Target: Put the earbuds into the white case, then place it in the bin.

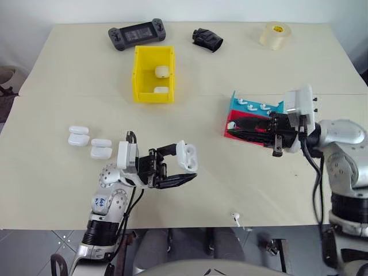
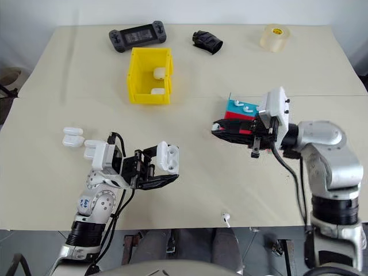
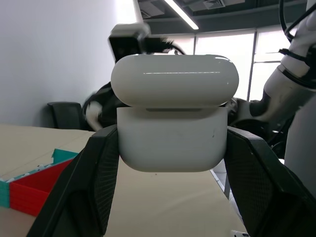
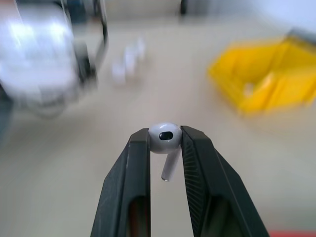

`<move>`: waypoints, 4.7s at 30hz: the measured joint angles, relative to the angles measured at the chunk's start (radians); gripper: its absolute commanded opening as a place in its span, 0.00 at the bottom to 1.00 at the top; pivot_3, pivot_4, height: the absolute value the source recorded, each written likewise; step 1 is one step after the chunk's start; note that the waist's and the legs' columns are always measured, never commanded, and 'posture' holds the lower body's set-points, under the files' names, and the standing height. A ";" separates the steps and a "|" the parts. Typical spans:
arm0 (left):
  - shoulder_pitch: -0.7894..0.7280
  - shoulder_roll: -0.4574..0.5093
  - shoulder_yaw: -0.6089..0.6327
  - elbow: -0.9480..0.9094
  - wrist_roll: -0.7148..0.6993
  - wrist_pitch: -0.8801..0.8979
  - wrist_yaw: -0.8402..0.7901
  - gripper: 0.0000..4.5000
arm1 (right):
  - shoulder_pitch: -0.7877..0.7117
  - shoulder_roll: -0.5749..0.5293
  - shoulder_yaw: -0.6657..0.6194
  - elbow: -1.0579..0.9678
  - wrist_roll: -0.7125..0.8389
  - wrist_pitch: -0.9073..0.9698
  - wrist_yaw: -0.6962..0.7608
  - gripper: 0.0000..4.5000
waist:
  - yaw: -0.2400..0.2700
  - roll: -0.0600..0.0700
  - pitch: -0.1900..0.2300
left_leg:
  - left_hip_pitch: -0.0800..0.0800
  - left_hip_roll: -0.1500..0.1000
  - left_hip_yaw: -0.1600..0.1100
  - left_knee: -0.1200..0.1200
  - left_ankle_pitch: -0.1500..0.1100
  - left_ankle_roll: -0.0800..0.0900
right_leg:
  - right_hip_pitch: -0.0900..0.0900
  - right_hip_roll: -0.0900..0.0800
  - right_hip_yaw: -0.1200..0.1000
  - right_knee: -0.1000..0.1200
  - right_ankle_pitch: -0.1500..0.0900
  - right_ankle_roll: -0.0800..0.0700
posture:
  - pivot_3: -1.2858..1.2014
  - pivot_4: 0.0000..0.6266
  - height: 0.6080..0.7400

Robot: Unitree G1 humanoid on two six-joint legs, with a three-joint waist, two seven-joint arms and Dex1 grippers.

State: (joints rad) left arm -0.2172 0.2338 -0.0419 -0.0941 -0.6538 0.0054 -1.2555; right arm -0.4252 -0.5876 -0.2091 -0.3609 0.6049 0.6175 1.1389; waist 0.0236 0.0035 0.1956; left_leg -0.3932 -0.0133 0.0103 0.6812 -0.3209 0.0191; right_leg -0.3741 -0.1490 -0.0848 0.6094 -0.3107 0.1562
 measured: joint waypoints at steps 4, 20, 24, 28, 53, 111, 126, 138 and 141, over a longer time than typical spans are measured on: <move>-0.034 -0.005 0.001 0.036 -0.009 0.012 -0.015 0.65 | 0.078 0.171 -0.040 -0.144 0.155 0.035 -0.215 0.11 | 0.000 0.000 0.000 | 0.000 -0.002 0.000 0.000 0.000 0.000 | 0.000 0.000 0.001 0.001 0.000 0.000 | 0.52 0.24 1.00; -0.127 -0.028 0.001 0.072 -0.026 0.088 -0.027 0.65 | 0.253 0.350 0.189 -0.268 0.146 -0.170 -0.410 0.11 | -0.005 0.000 0.000 | 0.002 -0.005 0.001 -0.001 0.000 0.000 | -0.001 0.001 0.004 0.003 0.000 0.000 | 0.52 0.24 1.00; -0.128 -0.030 0.002 0.071 -0.029 0.102 -0.025 0.65 | 0.254 0.365 0.227 -0.263 0.138 -0.206 -0.423 0.11 | -0.004 0.000 0.000 | 0.002 -0.005 0.001 -0.001 0.000 0.000 | -0.001 0.001 0.004 0.003 0.000 0.000 | 0.52 0.24 1.00; -0.131 -0.033 0.001 0.059 -0.029 0.120 -0.012 0.65 | 0.253 0.365 0.254 -0.239 0.116 -0.232 -0.429 0.11 | -0.003 0.000 0.000 | 0.002 -0.005 0.001 -0.001 0.000 0.000 | -0.001 0.001 0.004 0.003 0.000 0.000 | 0.52 0.24 1.00; -0.142 -0.039 -0.008 0.058 -0.024 0.143 0.016 0.65 | 0.321 0.299 0.242 -0.212 0.151 -0.329 -0.389 0.11 | -0.002 0.000 0.000 | 0.002 -0.005 0.001 -0.002 0.000 0.001 | -0.001 0.001 0.004 0.002 0.000 0.000 | 0.52 0.24 1.00; -0.145 -0.062 -0.019 0.090 0.016 0.111 -0.036 0.65 | 0.232 0.070 0.221 -0.169 0.230 -0.240 -0.312 0.11 | 0.000 0.000 0.000 | 0.002 -0.005 0.001 -0.001 0.000 0.001 | -0.001 0.001 0.004 0.001 0.000 0.000 | 0.52 0.24 1.00; -0.152 -0.059 0.015 0.090 0.014 0.080 -0.041 0.65 | 0.215 0.040 0.197 -0.160 0.264 -0.181 -0.291 0.86 | 0.000 0.000 0.000 | 0.002 -0.005 0.001 -0.001 0.000 0.001 | 0.000 0.001 0.004 0.001 0.000 0.000 | 0.52 0.24 1.00; -0.125 -0.036 0.018 0.082 0.011 0.038 -0.078 0.65 | 0.551 -0.133 -0.165 -0.125 0.204 -0.236 -0.203 0.99 | 0.005 0.000 0.000 | 0.002 -0.005 0.001 -0.002 -0.001 0.002 | 0.002 0.001 0.002 -0.001 0.000 0.000 | 0.52 0.24 1.00; -0.104 -0.023 0.019 0.080 0.012 0.025 -0.097 0.65 | 0.670 -0.146 -0.277 -0.047 0.140 -0.302 -0.147 0.99 | 0.004 0.000 0.000 | 0.002 -0.005 0.003 -0.002 -0.001 0.002 | 0.002 0.000 0.003 -0.003 0.000 0.000 | 0.52 0.24 1.00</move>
State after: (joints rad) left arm -0.3211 0.2108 -0.0229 -0.0139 -0.6421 0.0309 -1.3525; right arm 0.2452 -0.7333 -0.4865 -0.4076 0.7451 0.3151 0.9921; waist 0.0279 0.0032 0.1956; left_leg -0.3912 -0.0188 0.0129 0.6797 -0.3219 0.0213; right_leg -0.3717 -0.1485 -0.0821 0.6067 -0.3107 0.1563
